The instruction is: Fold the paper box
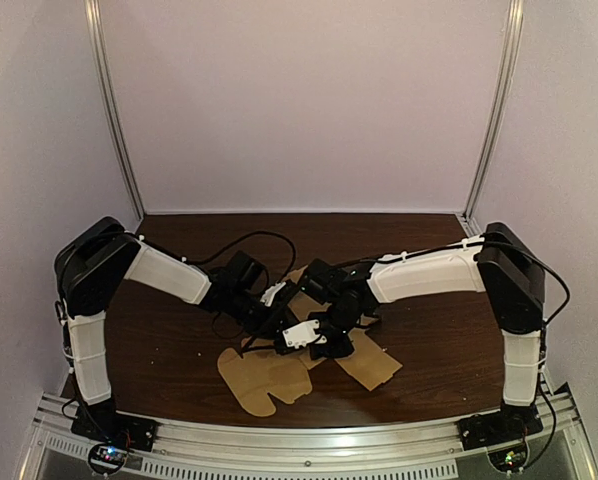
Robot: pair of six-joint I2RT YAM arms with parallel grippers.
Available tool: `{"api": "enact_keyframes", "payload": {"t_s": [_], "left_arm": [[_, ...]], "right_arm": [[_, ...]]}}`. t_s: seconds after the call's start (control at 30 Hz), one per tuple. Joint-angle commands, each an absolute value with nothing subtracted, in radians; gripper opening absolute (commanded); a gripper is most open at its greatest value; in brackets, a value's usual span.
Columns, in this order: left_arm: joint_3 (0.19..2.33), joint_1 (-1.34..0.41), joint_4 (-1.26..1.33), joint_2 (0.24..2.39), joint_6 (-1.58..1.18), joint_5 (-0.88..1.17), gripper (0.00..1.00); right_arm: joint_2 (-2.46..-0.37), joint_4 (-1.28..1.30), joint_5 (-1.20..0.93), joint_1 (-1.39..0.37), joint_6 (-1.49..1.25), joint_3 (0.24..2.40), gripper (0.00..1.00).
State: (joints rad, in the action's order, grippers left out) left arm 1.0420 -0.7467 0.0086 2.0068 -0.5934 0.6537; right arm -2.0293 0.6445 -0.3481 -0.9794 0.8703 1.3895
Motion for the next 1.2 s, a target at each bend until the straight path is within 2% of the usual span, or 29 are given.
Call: {"api": "enact_keyframes", "payload": {"t_s": [0.0,0.23,0.7,0.8,1.0,1.17], "left_arm": [[1.011,-0.752,-0.115,2.07,-0.589,0.603,0.0],[1.011,-0.752,-0.115,2.07,-0.582,0.611,0.0],[1.034,-0.751,-0.179,2.052,-0.527,0.579,0.0],[1.079,-0.752,-0.263,2.006,-0.488,0.552,0.0],[1.354,-0.751,-0.623,1.89,-0.322,0.364,0.13],[1.543,-0.734,-0.741,1.813,-0.272,0.263,0.25]], "right_arm": [[-2.129,0.695,-0.238,-0.997,0.9,1.361,0.01],[-2.158,0.719,-0.174,-1.007,0.923,1.349,0.01],[-2.196,0.798,-0.18,-1.007,0.932,1.378,0.02],[-2.158,0.822,-0.169,-1.008,0.925,1.394,0.02],[-2.021,0.927,-0.172,-1.007,0.876,1.48,0.03],[-1.871,0.98,-0.171,-1.003,0.831,1.516,0.09]]}}
